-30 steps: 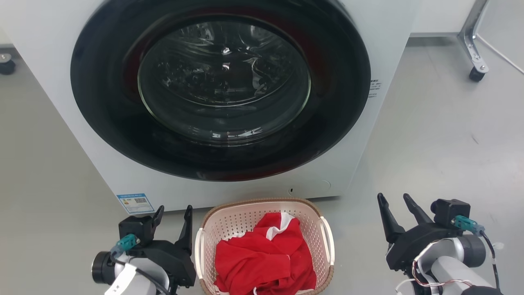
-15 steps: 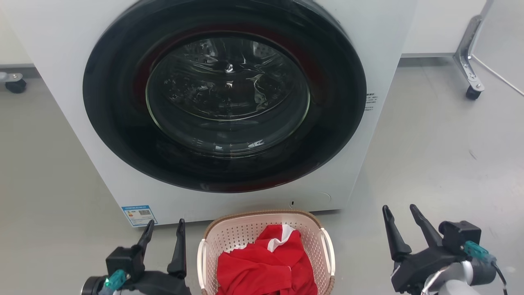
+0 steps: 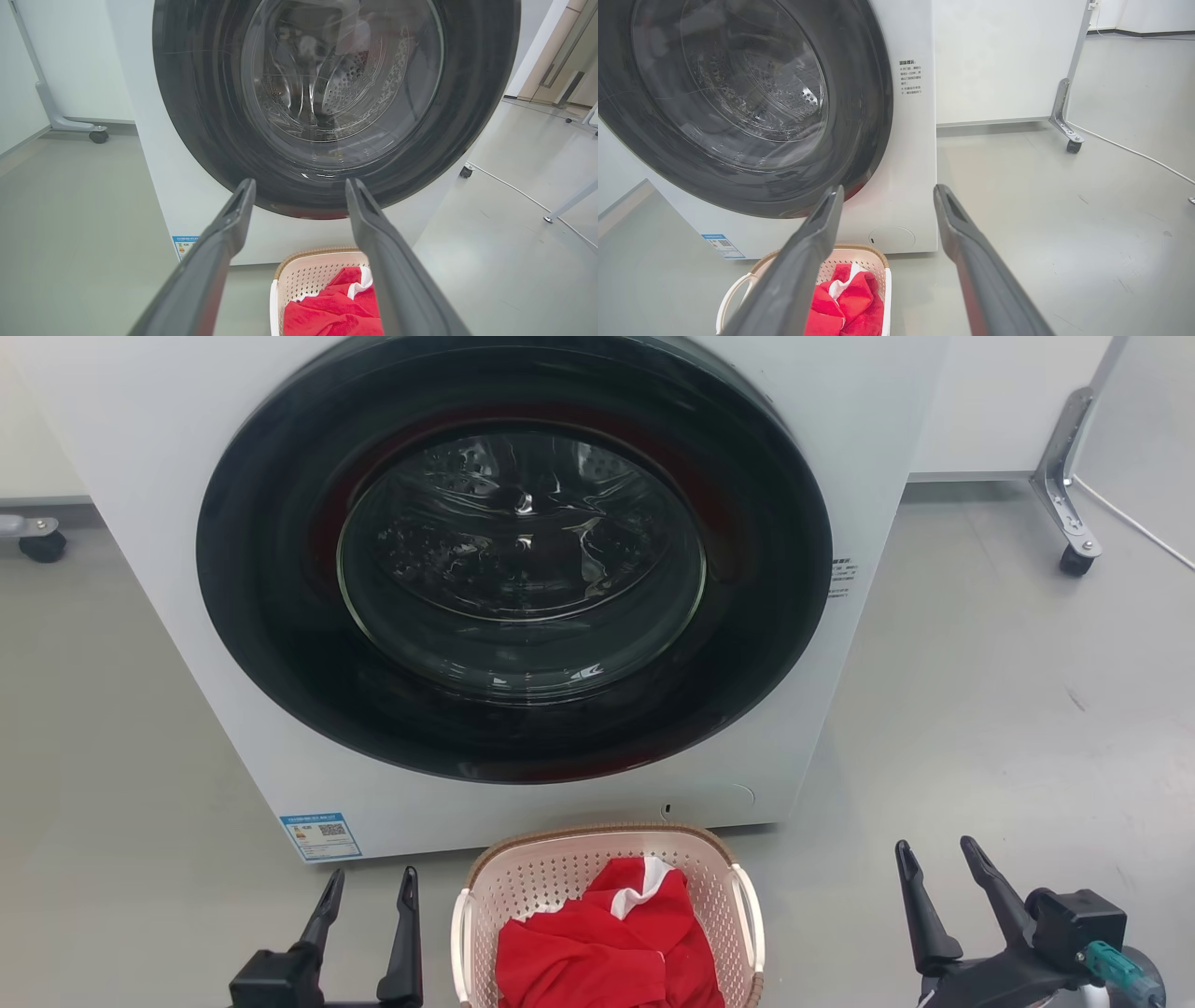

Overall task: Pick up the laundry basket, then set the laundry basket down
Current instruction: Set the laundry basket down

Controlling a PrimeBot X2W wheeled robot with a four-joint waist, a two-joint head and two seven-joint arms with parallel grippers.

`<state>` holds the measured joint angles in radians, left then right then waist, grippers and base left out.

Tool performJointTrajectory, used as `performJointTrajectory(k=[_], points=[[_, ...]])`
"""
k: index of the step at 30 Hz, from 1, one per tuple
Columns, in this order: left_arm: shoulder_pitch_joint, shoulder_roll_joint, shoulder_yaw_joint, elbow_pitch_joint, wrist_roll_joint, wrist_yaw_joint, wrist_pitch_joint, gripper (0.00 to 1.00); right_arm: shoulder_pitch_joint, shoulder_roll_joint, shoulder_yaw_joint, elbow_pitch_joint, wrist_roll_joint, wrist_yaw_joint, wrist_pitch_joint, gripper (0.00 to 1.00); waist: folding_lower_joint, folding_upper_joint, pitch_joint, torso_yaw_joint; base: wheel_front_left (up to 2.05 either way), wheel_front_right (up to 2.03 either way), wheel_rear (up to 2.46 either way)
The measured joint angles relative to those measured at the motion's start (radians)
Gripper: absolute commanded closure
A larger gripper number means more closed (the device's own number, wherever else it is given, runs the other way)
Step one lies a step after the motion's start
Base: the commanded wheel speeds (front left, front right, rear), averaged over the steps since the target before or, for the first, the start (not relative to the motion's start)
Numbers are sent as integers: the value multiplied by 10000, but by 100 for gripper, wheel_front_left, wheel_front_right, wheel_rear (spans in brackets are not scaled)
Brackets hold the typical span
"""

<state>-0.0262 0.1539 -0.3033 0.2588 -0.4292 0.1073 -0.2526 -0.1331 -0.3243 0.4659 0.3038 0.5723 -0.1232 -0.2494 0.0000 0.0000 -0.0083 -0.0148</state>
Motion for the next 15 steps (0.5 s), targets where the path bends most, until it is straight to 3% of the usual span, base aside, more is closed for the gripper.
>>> performJointTrajectory(k=[15], points=[[376, -35, 151, -673, 194, 86, 0, 0, 663, 44, -633, -711, -704, -13, -2, 0, 0, 0, -12, 0, 0, 0, 0]])
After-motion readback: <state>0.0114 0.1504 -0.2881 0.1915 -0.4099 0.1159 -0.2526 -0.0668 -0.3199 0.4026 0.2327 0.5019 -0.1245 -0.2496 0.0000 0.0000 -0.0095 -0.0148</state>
